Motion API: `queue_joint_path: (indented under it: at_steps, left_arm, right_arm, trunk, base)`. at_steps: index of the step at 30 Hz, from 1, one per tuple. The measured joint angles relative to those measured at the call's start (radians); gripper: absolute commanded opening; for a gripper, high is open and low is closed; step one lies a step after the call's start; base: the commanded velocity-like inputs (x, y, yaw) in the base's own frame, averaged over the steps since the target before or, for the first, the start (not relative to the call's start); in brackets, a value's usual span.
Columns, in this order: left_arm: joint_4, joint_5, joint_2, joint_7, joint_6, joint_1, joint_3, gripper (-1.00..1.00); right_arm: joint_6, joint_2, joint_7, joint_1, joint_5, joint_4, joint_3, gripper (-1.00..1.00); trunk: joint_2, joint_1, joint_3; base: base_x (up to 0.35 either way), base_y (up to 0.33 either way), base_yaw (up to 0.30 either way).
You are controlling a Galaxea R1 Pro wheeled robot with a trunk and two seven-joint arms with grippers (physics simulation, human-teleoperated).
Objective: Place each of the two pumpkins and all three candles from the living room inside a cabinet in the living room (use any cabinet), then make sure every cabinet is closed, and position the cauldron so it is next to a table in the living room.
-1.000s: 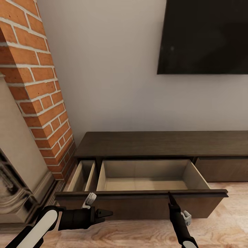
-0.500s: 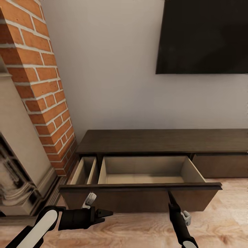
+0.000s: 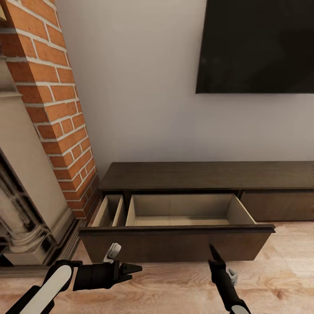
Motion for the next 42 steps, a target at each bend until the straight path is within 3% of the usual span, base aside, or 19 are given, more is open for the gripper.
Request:
queue_joint_path:
  at_steps: [5, 10, 16, 24, 31, 42]
  left_arm:
    - [-0.001, 0.017, 0.003, 0.001, 0.0, 0.0, 0.01, 1.0]
    - [0.0, 0.056, 0.007, 0.003, 0.0, -0.003, 0.011, 1.0]
    - [0.001, 0.058, 0.014, 0.004, 0.0, -0.008, 0.012, 1.0]
    - [-0.001, 0.059, 0.037, 0.009, 0.0, -0.009, 0.017, 1.0]
    - [-0.001, 0.059, 0.039, 0.011, 0.0, -0.01, 0.018, 1.0]
    - [-0.001, 0.06, 0.039, 0.011, 0.0, -0.009, 0.018, 1.0]
  right_arm:
    - [0.146, 0.0, -0.051, -0.01, 0.003, -0.005, 0.0, 1.0]
    - [0.353, -0.003, -0.144, -0.033, 0.0, -0.01, -0.001, 1.0]
    - [0.577, -0.012, -0.156, -0.033, -0.007, 0.001, -0.007, 1.0]
    - [0.623, -0.066, -0.155, -0.017, 0.005, 0.071, -0.002, 1.0]
    - [0.625, -0.069, -0.153, -0.016, 0.005, 0.197, -0.002, 1.0]
    - [0.612, -0.069, -0.16, -0.016, 0.0, 0.225, -0.001, 1.0]
  trunk:
    - [0.0, -0.001, 0.008]
    - [0.002, -0.003, 0.027]
    - [0.003, -0.006, 0.05]
    - [0.005, -0.009, 0.081]
    - [0.02, -0.019, 0.107]
    - [0.097, -0.061, 0.141]
  base:
    - [-0.001, 0.0, 0.0]
    - [0.0, 0.0, 0.0]
    - [0.0, 0.0, 0.0]
    - [0.0, 0.0, 0.0]
    - [0.0, 0.0, 0.0]
    - [0.0, 0.0, 0.0]
